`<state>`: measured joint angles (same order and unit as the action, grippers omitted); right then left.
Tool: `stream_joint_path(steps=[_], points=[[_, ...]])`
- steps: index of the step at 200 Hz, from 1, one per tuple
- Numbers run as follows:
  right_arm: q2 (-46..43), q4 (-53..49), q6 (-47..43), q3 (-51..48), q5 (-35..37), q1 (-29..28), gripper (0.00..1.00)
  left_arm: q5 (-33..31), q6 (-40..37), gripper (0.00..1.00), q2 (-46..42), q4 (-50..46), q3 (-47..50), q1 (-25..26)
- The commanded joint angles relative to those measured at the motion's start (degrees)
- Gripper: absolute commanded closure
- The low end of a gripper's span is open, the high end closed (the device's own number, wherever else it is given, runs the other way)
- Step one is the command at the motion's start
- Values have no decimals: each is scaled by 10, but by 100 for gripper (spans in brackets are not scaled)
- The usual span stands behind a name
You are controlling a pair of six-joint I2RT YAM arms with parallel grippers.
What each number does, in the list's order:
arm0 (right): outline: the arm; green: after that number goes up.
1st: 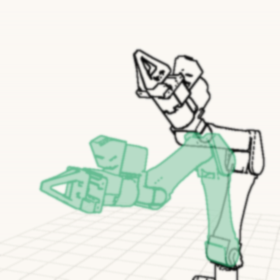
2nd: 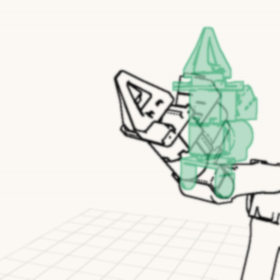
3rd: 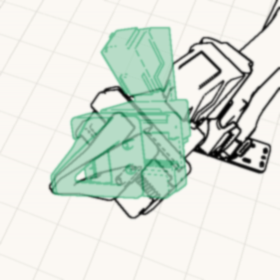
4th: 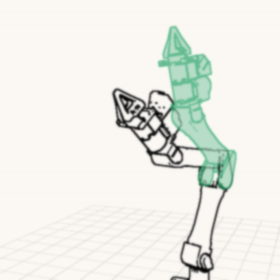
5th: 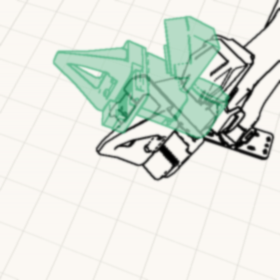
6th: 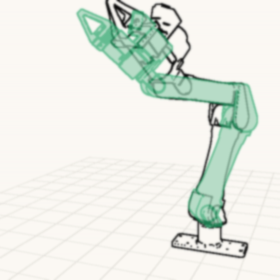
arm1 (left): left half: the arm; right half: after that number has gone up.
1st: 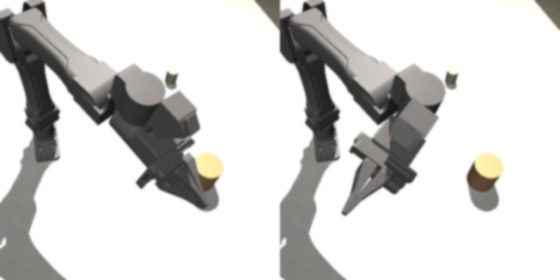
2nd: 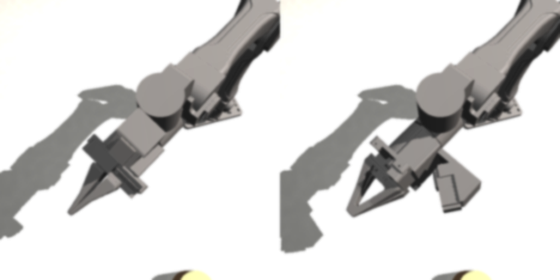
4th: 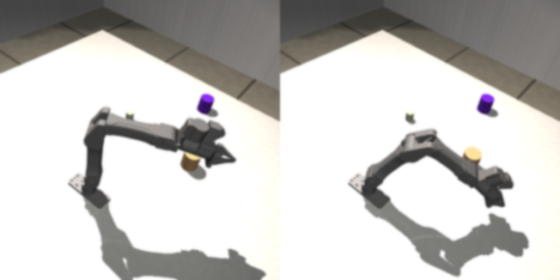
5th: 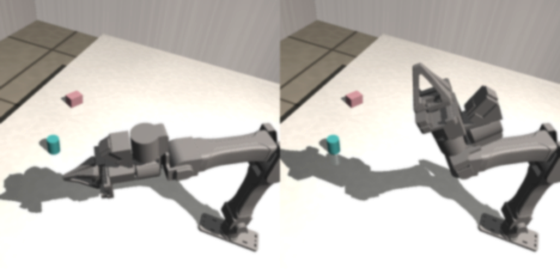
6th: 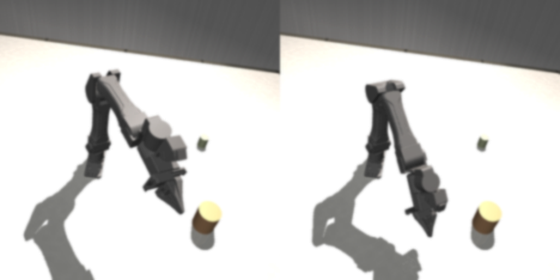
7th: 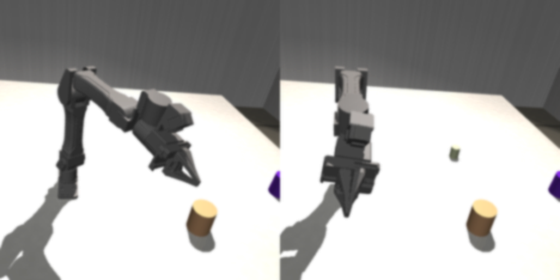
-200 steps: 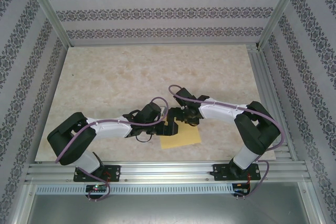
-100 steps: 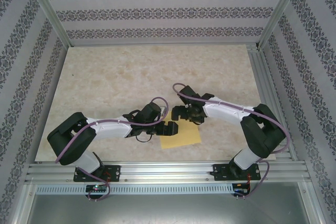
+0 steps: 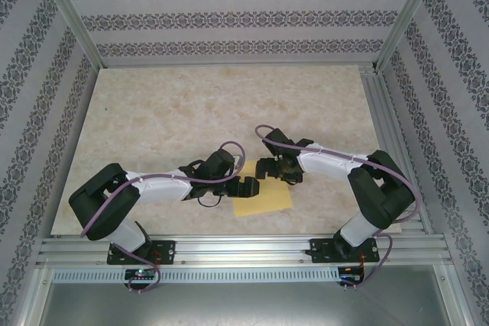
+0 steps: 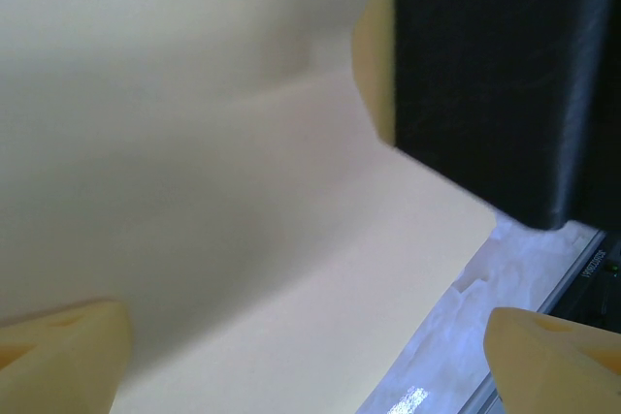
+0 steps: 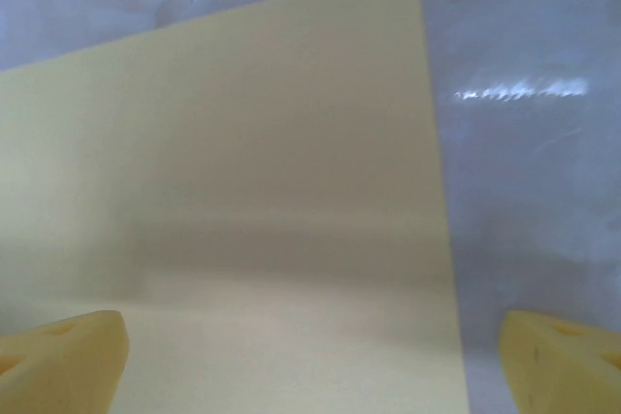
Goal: Fold a paper plane with a square sheet of paper (fold left side to right side)
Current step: Pick up the square sheet of paper from the bottom-center of the table.
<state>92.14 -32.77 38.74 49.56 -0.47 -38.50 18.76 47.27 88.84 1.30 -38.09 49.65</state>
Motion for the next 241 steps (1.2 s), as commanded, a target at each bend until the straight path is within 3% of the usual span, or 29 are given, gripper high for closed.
stream_joint_path(steps=[1,96,241], points=[[18,16,12,5,-13,-14,2,-6,2,5,4,-8,-8,10],[15,68,54,10,-72,-46,2,-7,0,5,2,-8,-6,10],[9,68,55,16,-76,-58,2,-9,0,4,1,-13,-8,11]])
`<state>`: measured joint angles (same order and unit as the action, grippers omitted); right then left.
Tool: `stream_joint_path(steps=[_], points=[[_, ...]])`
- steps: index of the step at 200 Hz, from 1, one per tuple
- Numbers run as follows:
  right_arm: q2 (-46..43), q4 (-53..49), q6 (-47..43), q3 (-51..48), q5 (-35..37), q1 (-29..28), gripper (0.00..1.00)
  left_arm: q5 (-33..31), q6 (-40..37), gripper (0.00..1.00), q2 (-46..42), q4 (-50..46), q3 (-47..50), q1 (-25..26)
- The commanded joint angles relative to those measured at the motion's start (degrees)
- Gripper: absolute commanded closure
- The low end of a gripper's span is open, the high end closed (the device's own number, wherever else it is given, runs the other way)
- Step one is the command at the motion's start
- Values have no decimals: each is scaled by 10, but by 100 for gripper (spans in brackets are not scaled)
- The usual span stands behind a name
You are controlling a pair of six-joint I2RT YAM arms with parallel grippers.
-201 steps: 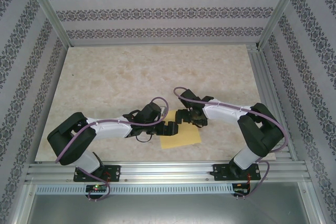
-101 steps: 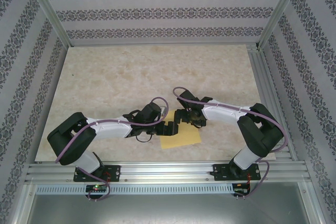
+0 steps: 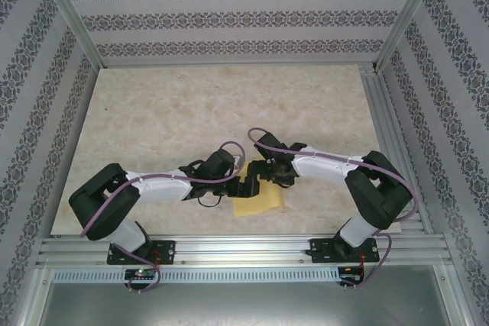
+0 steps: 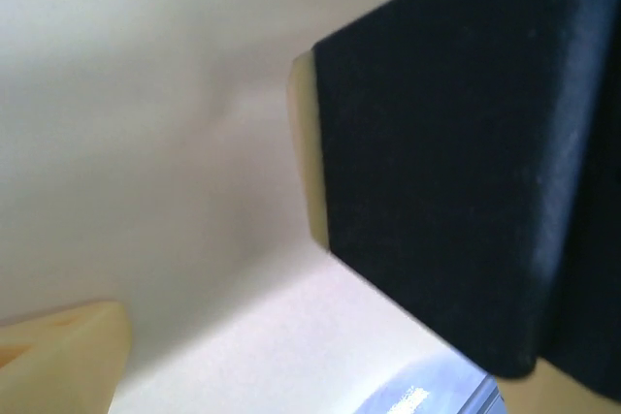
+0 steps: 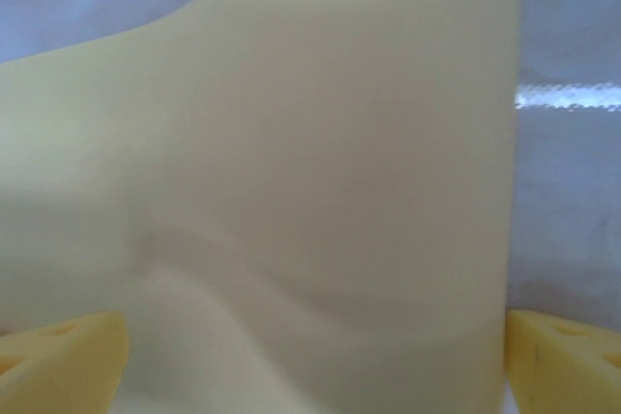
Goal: Fold a paper plane with a square sheet of paper (fold left side to right side)
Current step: Pick up the square sheet of paper from the bottom-center of the table.
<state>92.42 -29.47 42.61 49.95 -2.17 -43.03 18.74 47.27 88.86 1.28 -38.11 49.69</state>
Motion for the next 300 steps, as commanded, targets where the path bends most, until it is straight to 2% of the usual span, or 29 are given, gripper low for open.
stream_joint_path(steps=[1,25,45,56,71,83,108,147,188,235,264,300], points=[[6,35,16,12,-59,-13,2,-9,0,4,1,-13,-7,11],[1,35,13,13,-56,-11,3,-10,-1,4,1,-13,-7,11],[-2,28,10,13,-54,-6,12,-10,-1,4,0,-13,-7,11],[-5,28,7,13,-57,-3,24,-10,0,4,0,-13,-7,12],[-11,28,6,10,-62,3,35,-10,0,4,-1,-12,-7,12],[-19,31,6,6,-65,6,38,-12,1,4,-5,-11,-7,12],[-42,56,8,-14,-83,23,51,-20,-1,4,-29,-15,-11,12],[-84,144,21,-66,-154,66,67,-38,-17,1,-118,-57,-26,-10],[-144,267,45,-128,-242,136,67,-21,-14,0,-223,-96,-39,-89],[-250,395,88,-159,-376,254,68,101,63,0,-266,-8,-33,-203],[-302,433,114,-135,-429,297,68,154,105,0,-245,69,-58,-215],[-324,503,183,-94,-469,306,69,205,140,0,-201,150,-108,-214]])
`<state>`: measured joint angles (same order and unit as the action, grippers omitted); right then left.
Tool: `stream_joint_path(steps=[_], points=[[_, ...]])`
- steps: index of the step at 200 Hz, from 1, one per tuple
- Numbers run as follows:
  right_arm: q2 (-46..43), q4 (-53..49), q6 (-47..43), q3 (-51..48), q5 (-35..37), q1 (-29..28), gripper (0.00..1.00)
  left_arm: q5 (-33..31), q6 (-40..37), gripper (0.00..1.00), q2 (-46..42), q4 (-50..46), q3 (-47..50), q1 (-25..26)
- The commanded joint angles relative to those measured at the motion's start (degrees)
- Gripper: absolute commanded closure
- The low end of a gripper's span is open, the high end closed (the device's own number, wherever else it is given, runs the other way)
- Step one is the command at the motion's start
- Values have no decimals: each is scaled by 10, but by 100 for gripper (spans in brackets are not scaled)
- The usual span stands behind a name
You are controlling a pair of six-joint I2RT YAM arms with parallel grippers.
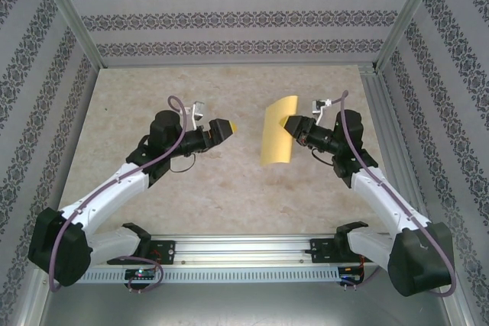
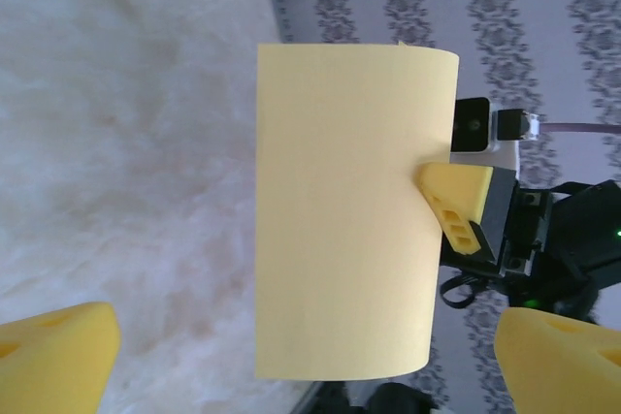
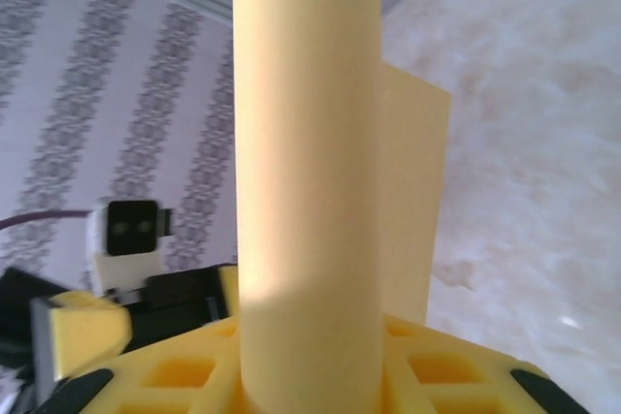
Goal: Fold a paper plane with a square sheet of paper (fold left side to right side)
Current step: Pick up the square sheet of paper from the bottom-center of the table, then place a square sheet of paper at the center of the table.
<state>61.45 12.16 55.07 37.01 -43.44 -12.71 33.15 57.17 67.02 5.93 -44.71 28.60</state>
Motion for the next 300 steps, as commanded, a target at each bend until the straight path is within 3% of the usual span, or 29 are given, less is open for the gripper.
stream_joint_path(steps=[1,45,104,134,180,247,269,300], points=[[-14,89,62,37,-57,4,68,62,42,0,19,106,-44,-3],[-22,170,155,102,-64,0,69,102,62,0,70,166,-118,-3],[-7,148,155,190,-52,-49,69,142,111,1,130,268,-180,11],[1,139,146,197,-42,-64,69,144,142,16,128,322,-173,11],[15,139,144,177,-33,-64,69,146,173,47,122,378,-162,13],[13,97,115,157,-29,-51,68,136,121,85,103,301,-155,14],[-3,7,54,156,-11,-40,54,122,82,94,93,237,-144,14],[-35,-173,-73,155,44,-14,34,90,27,100,81,142,-97,13]])
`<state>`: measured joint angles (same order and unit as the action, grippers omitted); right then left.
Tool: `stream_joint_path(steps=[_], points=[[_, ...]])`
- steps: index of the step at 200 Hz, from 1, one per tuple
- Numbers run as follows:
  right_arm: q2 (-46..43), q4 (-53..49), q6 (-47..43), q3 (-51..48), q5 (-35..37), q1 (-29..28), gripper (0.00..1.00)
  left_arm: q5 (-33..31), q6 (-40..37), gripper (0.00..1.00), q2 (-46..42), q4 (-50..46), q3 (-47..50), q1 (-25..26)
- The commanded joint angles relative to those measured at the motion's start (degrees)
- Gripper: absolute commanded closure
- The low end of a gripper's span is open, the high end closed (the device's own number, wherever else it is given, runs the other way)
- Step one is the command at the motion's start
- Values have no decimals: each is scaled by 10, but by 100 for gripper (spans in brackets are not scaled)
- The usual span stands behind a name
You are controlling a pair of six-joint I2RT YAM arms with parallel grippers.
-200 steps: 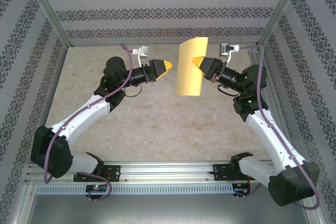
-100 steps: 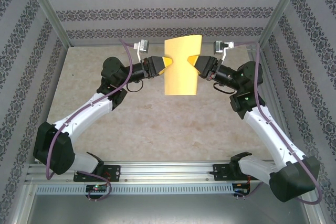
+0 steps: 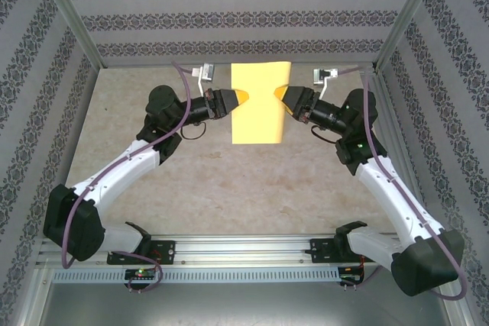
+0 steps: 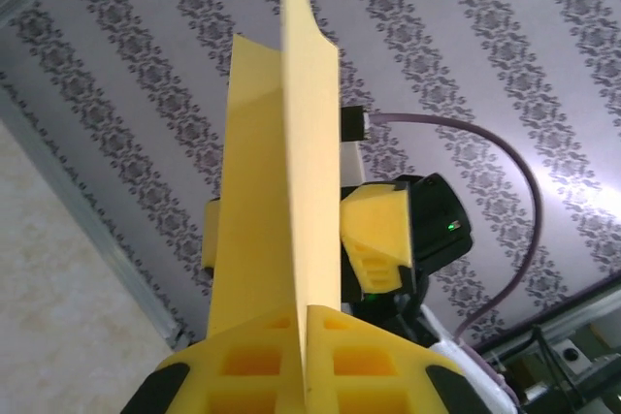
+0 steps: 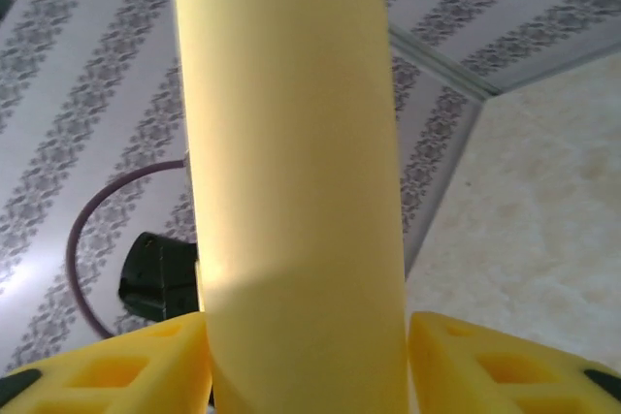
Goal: Fold a paper plane with a square sheet of paper (fold left side to right side)
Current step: Place a square sheet of paper at the center of the table.
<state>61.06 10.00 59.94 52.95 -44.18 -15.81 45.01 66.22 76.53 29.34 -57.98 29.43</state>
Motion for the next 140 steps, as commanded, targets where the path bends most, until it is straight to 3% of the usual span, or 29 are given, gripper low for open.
stream_joint_path(steps=[1,14,52,95,140], points=[[-32,-158,-126,-4,54,17,33,-30,-65,100,-14,-93,38,5],[-40,-235,-179,-5,90,23,26,-42,-74,100,-14,-101,72,5],[-25,-364,-269,-26,154,28,22,-93,-134,100,-11,-188,155,4],[38,-303,-259,-109,110,15,25,-137,-209,100,23,-255,211,-11],[101,-259,-244,-149,139,-18,29,-169,-278,100,70,-303,196,-18]])
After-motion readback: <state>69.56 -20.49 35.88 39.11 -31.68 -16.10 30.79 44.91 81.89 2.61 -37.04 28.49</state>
